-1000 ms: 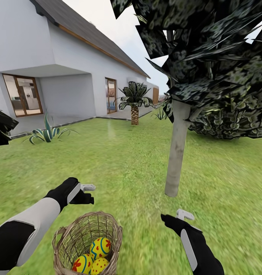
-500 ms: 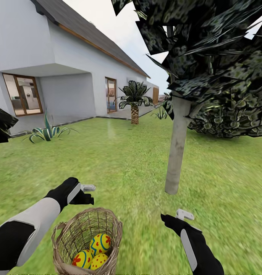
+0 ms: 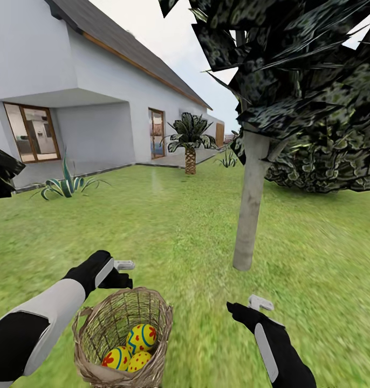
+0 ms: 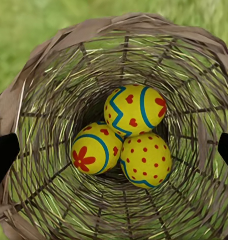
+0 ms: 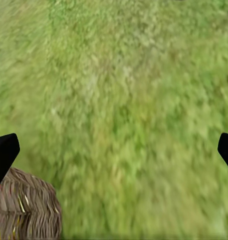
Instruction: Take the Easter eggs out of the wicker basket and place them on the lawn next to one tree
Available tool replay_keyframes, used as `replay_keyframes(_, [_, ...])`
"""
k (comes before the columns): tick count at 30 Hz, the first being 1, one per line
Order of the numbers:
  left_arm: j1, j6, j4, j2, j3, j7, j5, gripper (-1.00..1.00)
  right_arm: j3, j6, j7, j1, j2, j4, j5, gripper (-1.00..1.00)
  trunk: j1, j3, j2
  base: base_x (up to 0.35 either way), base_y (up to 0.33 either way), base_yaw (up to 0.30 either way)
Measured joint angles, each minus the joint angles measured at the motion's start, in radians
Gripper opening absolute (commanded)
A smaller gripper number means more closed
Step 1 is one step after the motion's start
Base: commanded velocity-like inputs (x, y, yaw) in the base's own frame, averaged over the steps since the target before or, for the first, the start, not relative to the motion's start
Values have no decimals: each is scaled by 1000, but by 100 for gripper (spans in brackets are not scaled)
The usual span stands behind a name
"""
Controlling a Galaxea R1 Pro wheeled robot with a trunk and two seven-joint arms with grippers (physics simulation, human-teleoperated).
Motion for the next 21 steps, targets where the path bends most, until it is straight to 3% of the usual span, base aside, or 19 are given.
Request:
replay_keyframes(8, [0,0,-1,-1,0,0,0,100,1,-1,1,0,0,1,0,100,31,-25,-56,0,0,0])
replay_keyframes(11, [-9,-11,-5,-3,13,14,14,100,-17,-17,-13,15,-17,17,19,100,31,-25,-56,0,0,0])
replay_keyframes(21, [-9,-11,-5,-3,13,14,14,100,-35,-23,-13,15,-18,40,26,100,31,-25,-56,0,0,0])
